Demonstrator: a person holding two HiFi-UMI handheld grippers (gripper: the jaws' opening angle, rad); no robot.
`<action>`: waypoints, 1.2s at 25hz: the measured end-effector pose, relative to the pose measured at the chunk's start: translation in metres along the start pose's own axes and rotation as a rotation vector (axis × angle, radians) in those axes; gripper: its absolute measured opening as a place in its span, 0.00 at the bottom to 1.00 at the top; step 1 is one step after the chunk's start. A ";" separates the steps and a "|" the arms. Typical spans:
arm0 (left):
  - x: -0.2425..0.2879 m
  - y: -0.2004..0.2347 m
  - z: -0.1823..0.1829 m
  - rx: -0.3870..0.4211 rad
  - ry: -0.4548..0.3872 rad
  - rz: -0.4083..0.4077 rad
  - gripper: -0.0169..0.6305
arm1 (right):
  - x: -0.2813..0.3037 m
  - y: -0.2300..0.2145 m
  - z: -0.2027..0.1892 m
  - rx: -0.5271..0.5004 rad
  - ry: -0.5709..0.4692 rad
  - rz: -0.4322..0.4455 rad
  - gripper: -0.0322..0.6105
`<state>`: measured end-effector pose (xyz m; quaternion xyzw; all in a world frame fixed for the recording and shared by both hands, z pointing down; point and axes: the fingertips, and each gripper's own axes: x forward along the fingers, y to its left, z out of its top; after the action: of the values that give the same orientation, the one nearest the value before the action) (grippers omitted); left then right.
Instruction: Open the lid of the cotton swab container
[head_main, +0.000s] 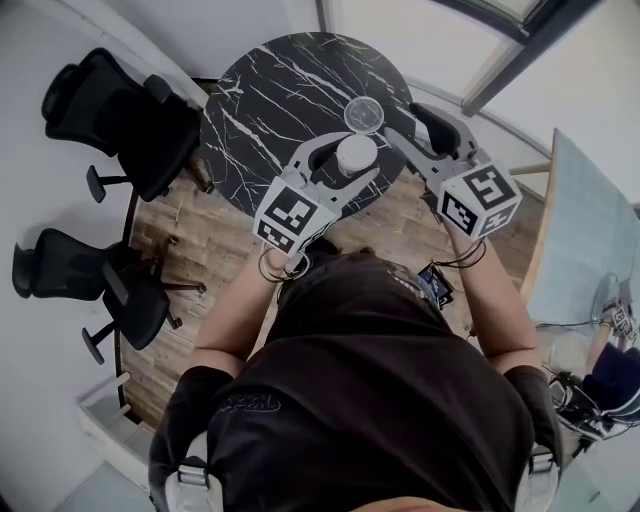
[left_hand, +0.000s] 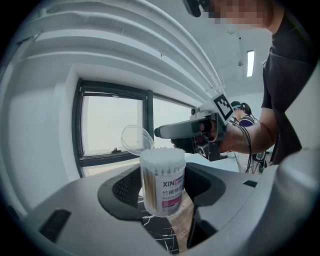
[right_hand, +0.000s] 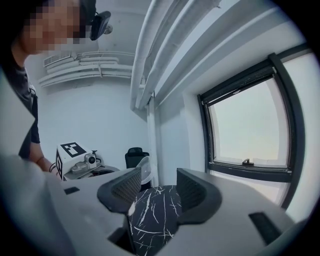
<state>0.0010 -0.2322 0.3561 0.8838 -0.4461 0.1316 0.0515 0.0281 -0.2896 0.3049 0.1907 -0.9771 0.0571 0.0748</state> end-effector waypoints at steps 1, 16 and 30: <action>0.000 0.000 -0.002 0.000 0.002 0.006 0.42 | -0.001 0.001 -0.004 0.003 -0.009 -0.008 0.41; 0.000 0.008 -0.018 -0.023 -0.011 0.081 0.42 | -0.007 0.009 -0.039 0.021 -0.060 -0.070 0.40; 0.001 0.015 -0.013 -0.017 -0.019 0.092 0.42 | -0.001 0.003 -0.037 0.006 -0.048 -0.066 0.37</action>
<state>-0.0128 -0.2394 0.3682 0.8630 -0.4879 0.1218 0.0487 0.0323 -0.2816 0.3407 0.2243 -0.9716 0.0532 0.0527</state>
